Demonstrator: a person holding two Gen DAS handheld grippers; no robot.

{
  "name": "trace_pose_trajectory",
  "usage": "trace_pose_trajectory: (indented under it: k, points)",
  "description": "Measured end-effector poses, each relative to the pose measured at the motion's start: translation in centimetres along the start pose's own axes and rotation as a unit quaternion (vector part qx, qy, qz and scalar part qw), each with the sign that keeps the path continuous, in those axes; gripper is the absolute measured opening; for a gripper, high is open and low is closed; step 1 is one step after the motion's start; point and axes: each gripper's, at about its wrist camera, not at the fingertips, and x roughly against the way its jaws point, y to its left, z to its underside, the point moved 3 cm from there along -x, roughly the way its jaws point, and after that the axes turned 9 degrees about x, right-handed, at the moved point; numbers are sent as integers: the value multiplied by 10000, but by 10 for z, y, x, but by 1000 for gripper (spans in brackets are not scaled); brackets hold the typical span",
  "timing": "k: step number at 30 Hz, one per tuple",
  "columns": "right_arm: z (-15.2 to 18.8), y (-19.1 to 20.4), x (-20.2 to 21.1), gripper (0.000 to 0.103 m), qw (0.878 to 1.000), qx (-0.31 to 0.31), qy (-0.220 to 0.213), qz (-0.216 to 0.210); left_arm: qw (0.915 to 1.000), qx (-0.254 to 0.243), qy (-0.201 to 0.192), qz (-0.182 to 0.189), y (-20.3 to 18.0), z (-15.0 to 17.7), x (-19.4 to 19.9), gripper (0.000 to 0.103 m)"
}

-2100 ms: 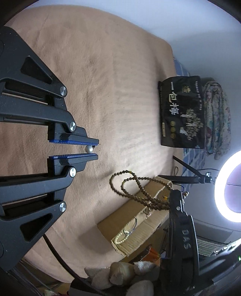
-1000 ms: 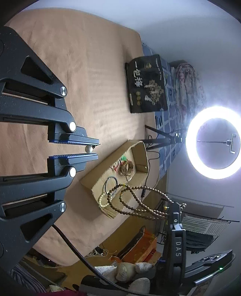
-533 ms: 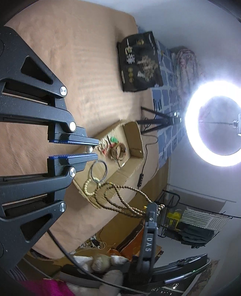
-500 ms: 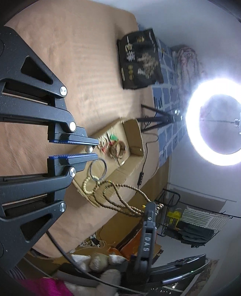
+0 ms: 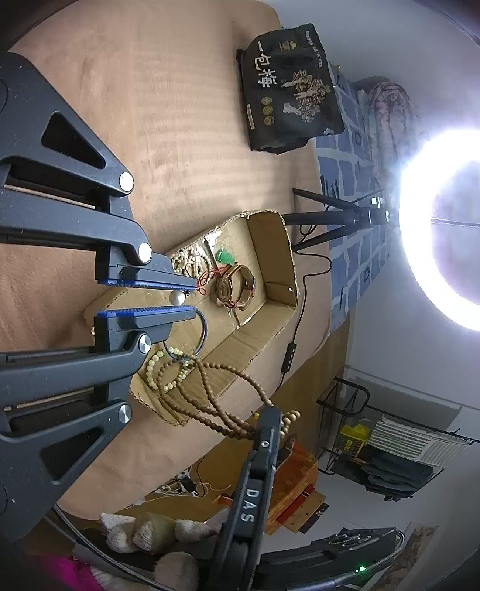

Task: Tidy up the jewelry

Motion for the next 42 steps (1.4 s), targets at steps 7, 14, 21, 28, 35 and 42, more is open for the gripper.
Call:
trace_pose_trajectory:
  k: [7,14,21,28,35,42]
  points:
    - [5,-2,-12,11,9999,-4,149,15,10000,29,43,18,-2,-2,-11,7]
    - [7,-1,-16,11,9999,-4,166,-14,9999,-46,110,57,-8,1,-18,7]
    - [6,-2,-17,42,9998,-55,185,86,10000,30,82,-5,-7,1,-18,46]
    - [3,-4,-10,73,9995,-107,34,296,9999,-48,57,-85,-7,1,-15,46]
    - [1,0,-2,74,9994,-38,-24,354,9999,-88,-39,-124,-10,1,-5,54]
    - [-1,5,10,74,9992,25,-107,381,9997,-158,-127,-161,-13,0,10,55]
